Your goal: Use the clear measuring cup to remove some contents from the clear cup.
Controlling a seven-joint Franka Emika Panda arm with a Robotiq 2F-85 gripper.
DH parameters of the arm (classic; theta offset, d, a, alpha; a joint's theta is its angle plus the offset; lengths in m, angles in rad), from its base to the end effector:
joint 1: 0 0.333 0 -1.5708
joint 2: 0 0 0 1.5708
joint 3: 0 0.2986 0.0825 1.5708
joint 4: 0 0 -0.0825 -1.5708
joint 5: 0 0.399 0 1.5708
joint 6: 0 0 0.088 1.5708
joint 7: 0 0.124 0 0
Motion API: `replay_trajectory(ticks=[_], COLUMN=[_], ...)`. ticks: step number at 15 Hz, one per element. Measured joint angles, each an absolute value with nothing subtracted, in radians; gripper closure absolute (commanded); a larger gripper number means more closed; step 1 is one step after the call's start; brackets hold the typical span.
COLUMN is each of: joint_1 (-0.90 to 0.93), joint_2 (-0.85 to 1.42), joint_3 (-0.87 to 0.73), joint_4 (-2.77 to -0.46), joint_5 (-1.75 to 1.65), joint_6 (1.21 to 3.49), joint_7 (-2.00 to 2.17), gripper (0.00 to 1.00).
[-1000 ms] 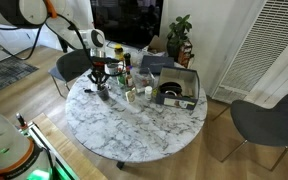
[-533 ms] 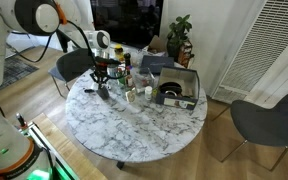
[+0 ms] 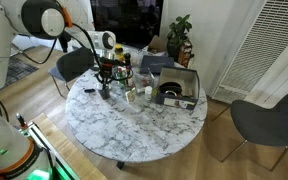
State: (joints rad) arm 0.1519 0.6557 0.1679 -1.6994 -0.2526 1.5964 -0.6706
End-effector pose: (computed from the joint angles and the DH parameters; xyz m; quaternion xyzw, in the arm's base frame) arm 0.5509 0.1494 0.1499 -0.7923 -0.4868 0.3677 0.0017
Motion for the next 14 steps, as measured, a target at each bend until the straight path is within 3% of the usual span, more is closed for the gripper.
replay_trajectory(ticks=[14], joint_1=[0.196], joint_2=[0.685], joint_3=[0.169], joint_4=[-1.691], joint_5=[-0.412], joint_6=[1.598], joint_7=[-0.615], gripper=[0.99])
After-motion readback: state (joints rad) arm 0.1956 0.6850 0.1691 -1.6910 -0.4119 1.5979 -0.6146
